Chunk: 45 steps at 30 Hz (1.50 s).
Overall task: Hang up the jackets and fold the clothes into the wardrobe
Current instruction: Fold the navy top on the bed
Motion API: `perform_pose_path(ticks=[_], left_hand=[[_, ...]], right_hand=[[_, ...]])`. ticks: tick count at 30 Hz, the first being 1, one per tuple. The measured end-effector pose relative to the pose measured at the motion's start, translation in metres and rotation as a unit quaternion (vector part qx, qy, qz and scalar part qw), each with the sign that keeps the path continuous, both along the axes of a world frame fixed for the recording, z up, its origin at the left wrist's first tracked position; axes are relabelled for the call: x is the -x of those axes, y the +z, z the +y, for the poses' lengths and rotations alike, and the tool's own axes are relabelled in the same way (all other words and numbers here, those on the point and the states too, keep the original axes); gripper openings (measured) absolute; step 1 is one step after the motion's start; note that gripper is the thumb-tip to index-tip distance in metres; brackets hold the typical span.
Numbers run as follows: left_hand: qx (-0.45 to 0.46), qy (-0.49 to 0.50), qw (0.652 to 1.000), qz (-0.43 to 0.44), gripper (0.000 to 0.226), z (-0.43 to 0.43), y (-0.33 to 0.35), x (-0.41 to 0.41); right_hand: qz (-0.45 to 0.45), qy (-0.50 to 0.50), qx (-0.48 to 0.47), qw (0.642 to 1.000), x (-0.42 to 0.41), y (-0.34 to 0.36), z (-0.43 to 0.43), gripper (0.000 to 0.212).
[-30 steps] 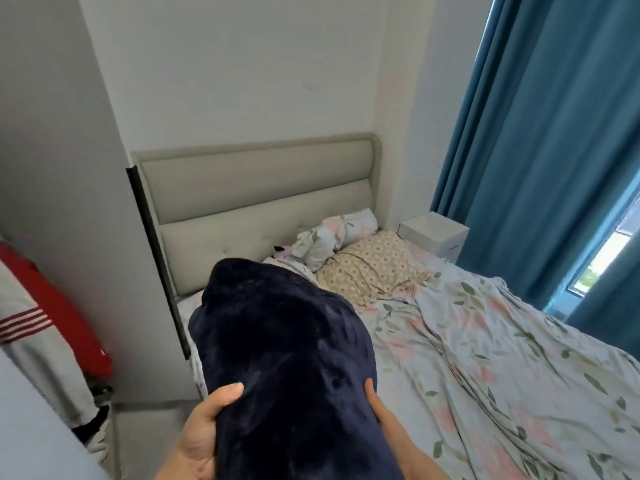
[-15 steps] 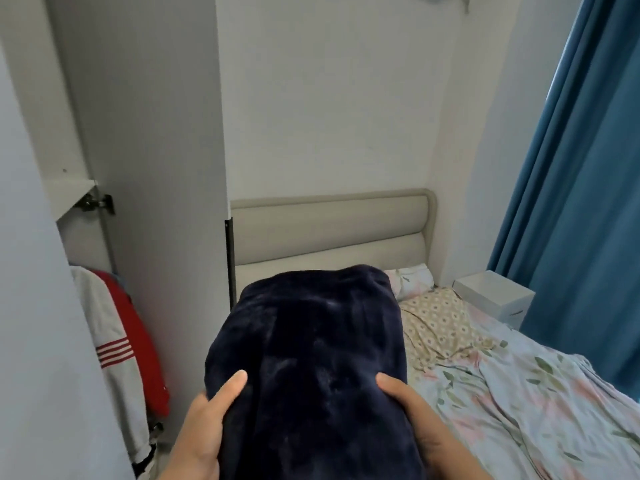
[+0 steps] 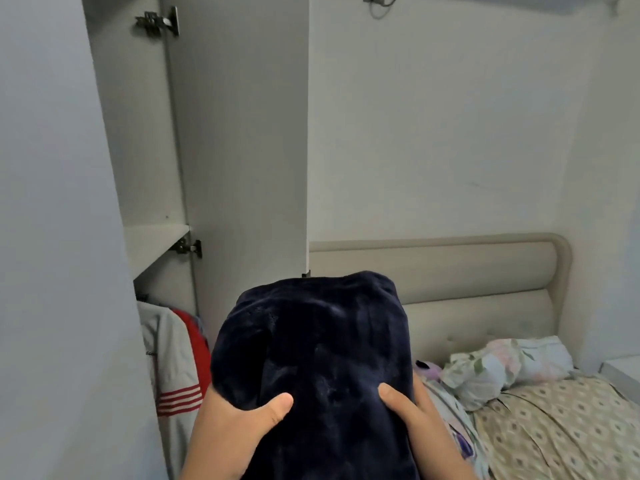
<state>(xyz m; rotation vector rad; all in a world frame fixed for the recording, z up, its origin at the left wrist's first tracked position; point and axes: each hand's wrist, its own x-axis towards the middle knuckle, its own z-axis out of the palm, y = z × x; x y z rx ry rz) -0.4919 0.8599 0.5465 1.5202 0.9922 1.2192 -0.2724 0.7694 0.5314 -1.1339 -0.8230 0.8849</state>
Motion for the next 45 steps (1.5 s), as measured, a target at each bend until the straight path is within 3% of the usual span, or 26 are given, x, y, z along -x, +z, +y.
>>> perform_pose_path(ticks=[7, 11, 20, 34, 40, 45], left_hand=[[0.001, 0.081, 0.997, 0.002, 0.081, 0.068, 0.0, -0.004], [0.01, 0.111, 0.994, -0.011, 0.064, 0.091, 0.013, 0.0], [-0.08, 0.14, 0.985, -0.059, 0.058, 0.126, 0.054, 0.024], [-0.103, 0.202, 0.972, -0.053, 0.061, 0.23, 0.105, 0.016], [-0.153, 0.277, 0.948, -0.023, 0.048, 0.323, 0.164, 0.013], [-0.151, 0.412, 0.895, 0.075, 0.051, 0.387, 0.221, 0.042]], right_hand=[[-0.033, 0.045, -0.027, 0.998, -0.01, 0.011, 0.09, 0.045], [-0.078, 0.067, -0.036, 0.994, -0.001, 0.028, 0.123, 0.062], [-0.031, 0.065, -0.073, 0.995, 0.037, 0.063, 0.162, 0.056], [-0.017, 0.069, -0.171, 0.983, 0.04, 0.105, 0.272, 0.062], [0.028, 0.081, -0.291, 0.953, 0.053, 0.125, 0.373, 0.074], [0.087, 0.155, -0.307, 0.935, 0.099, 0.149, 0.466, 0.068]])
